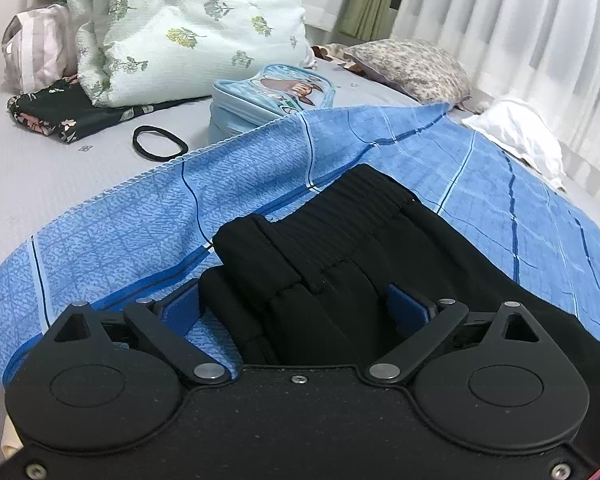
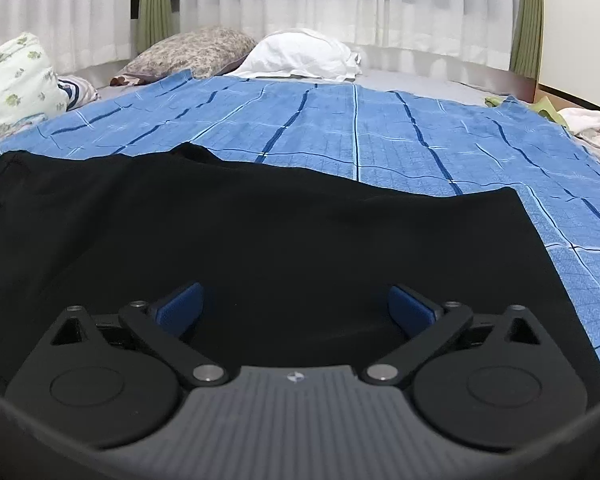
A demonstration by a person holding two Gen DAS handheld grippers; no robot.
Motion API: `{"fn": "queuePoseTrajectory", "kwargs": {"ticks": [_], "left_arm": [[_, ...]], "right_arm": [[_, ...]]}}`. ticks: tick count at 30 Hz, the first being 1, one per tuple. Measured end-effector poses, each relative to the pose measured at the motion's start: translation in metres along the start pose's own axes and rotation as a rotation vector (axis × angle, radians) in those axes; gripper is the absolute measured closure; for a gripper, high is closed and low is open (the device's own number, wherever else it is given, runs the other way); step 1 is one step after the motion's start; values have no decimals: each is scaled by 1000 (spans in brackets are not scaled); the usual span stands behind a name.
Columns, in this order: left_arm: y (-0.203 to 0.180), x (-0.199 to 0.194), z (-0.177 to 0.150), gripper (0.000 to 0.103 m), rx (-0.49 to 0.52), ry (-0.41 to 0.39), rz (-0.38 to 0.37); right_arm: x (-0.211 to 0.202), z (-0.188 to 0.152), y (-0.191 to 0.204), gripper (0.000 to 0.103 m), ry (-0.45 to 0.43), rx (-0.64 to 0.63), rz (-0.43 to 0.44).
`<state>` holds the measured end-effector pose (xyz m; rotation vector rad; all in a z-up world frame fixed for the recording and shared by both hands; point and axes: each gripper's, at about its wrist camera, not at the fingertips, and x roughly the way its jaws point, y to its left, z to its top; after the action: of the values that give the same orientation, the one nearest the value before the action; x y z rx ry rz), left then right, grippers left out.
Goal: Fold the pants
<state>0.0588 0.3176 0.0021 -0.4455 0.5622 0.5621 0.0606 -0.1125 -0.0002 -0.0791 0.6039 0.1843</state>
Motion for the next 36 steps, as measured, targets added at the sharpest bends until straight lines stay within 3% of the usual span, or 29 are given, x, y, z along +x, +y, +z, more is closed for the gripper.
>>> {"fn": "queuePoseTrajectory", "kwargs": {"ticks": [2, 5, 7, 10, 13, 20, 24, 29, 31, 33, 36], "left_arm": [[0, -1, 0, 14, -13, -7, 11], [2, -7, 1, 36, -36, -30, -1], [3, -13, 1, 59, -52, -53, -2], [6, -22, 2, 75, -74, -68, -12], [4, -34, 6, 83, -74, -82, -16], [-32, -86, 17, 89, 20, -156, -153], [-80, -129, 14, 89, 148, -211, -278], [-168, -186, -23, 89, 350, -225, -481], [-208, -200, -50, 89, 427, -163, -594], [-241, -200, -77, 88, 471, -53, -691], [-282, -189, -127, 86, 569, 133, -742]], "right_arm": [[0, -1, 0, 0, -4, 3, 2], [0, -1, -1, 0, -7, -1, 1], [0, -1, -1, 0, -8, 0, 3], [0, 0, -2, 0, -8, 1, 10], [0, -1, -3, 0, -9, 3, 17], [-7, 11, -15, 1, 22, 59, 81], [-31, 21, -55, 2, 0, 200, 149], [-61, 26, -122, 2, -64, 375, 103], [-70, 23, -146, 3, -84, 427, 85], [-79, 16, -166, 5, -92, 481, 75], [-86, 1, -182, 8, -94, 513, 71]]}}
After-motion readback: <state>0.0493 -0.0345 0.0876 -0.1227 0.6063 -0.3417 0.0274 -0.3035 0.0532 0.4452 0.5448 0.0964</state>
